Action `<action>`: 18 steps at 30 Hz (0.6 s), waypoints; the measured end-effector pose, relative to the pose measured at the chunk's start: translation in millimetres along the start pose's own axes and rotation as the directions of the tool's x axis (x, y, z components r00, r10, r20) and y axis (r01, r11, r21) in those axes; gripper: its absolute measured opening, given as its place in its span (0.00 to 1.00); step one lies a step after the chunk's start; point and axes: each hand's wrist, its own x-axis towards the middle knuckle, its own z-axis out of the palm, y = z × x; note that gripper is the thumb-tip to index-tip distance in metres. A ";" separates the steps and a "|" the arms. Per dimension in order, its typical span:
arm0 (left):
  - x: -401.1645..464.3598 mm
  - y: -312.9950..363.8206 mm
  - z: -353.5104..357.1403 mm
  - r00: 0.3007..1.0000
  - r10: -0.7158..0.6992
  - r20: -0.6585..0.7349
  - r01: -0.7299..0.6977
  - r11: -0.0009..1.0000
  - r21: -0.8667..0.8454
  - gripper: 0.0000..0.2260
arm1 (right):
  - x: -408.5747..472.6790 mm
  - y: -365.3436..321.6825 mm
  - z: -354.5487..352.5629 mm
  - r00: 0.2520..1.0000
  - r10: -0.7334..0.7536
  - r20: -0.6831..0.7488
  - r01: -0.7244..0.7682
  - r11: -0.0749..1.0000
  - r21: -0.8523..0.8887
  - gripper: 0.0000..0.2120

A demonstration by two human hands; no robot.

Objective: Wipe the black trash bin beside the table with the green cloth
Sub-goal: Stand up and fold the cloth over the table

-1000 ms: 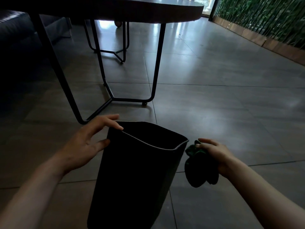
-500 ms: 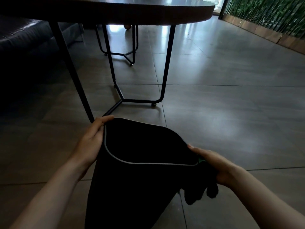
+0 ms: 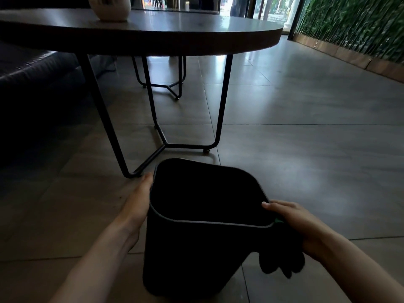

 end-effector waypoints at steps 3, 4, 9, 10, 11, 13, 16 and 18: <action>5.5 -4.3 6.2 0.997 -0.055 0.053 0.059 0.995 -0.079 0.19 | 2.1 -8.1 1.4 0.997 -0.065 -0.043 0.065 0.998 0.008 0.04; 7.5 -6.8 8.7 0.998 -0.043 0.043 0.048 0.993 -0.110 0.18 | 3.2 -9.6 2.6 0.993 -0.089 -0.071 0.091 0.996 0.017 0.03; 23.7 -14.9 23.5 0.977 0.151 -0.152 -0.163 0.984 -0.067 0.15 | 12.3 -11.4 10.9 0.972 -0.168 -0.164 0.175 0.984 0.030 0.07; 27.4 -17.5 25.1 0.972 0.171 -0.159 -0.179 0.983 -0.037 0.16 | 13.0 -10.2 12.4 0.970 -0.171 -0.176 0.177 0.984 0.020 0.06; 31.5 -21.2 26.5 0.969 0.182 -0.168 -0.184 0.983 0.006 0.17 | 14.2 -8.5 13.3 0.967 -0.174 -0.185 0.177 0.984 0.001 0.05; 39.5 -29.8 26.8 0.963 0.191 -0.193 -0.172 0.979 0.108 0.17 | 15.4 -5.9 15.2 0.967 -0.175 -0.185 0.171 0.984 -0.041 0.06; 48.0 -37.7 24.9 0.964 0.191 -0.188 -0.156 0.971 0.182 0.18 | 16.5 -6.0 18.6 0.968 -0.186 -0.168 0.174 0.981 -0.085 0.06; 51.2 -39.7 24.8 0.962 0.210 -0.173 -0.174 0.964 0.202 0.18 | 17.9 -7.9 19.2 0.965 -0.202 -0.169 0.180 0.974 -0.136 0.08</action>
